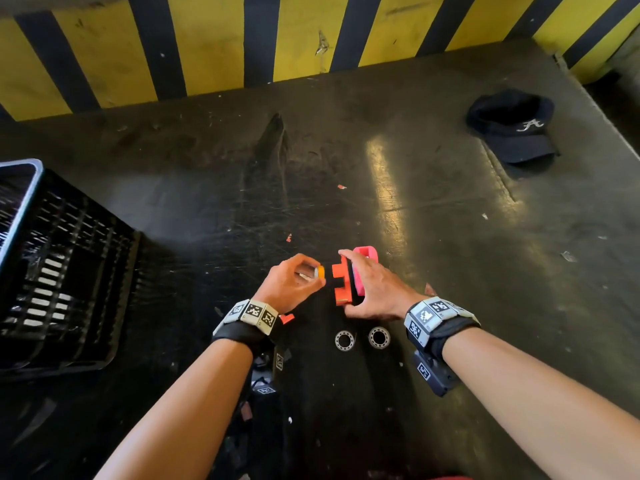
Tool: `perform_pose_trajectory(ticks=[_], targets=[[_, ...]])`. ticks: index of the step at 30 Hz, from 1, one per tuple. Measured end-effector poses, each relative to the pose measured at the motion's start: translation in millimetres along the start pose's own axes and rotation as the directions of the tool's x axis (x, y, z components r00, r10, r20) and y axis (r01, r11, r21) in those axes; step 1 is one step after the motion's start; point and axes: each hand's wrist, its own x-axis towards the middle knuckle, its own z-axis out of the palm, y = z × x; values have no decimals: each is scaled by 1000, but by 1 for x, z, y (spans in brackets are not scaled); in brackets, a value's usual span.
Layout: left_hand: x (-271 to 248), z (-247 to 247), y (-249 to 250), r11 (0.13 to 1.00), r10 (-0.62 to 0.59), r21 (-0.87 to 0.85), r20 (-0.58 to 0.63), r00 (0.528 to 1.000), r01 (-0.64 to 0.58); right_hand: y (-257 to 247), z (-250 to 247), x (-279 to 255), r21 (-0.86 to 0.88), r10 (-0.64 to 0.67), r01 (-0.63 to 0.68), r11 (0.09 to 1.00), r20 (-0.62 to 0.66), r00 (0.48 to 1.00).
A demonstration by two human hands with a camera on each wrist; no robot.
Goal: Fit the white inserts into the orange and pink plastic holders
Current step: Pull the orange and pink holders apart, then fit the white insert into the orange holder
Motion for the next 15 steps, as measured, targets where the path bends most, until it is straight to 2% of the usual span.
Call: perform_pose_trajectory(ticks=[2,4,6,9,11,13,15], targets=[[-10,4,-14,981,-11,193,21,1000,7,6,-1,-4,-10,3,-3,1000,-14,1000],[-20,14,-26,902,-30,432,92,995,-13,11,0,-8,-18,8,-8,1000,-17,1000],[-28,26,-36,821,-61,570,146,987,-33,14,1,-12,-25,8,-9,1000,-13,1000],[-34,39,-46,748,-78,662,150,986,-42,17,3,-17,-28,8,-8,1000,-12,1000],[-35,45,-43,737,-26,670,160,987,-89,18,4,-18,-23,17,-17,1000,-20,1000],[-33,52,-32,718,27,675,219,975,-171,20,3,-20,-18,32,-32,999,-31,999],[-30,63,-18,700,2,681,297,955,-213,22,2,-22,-5,47,-48,999,-42,998]])
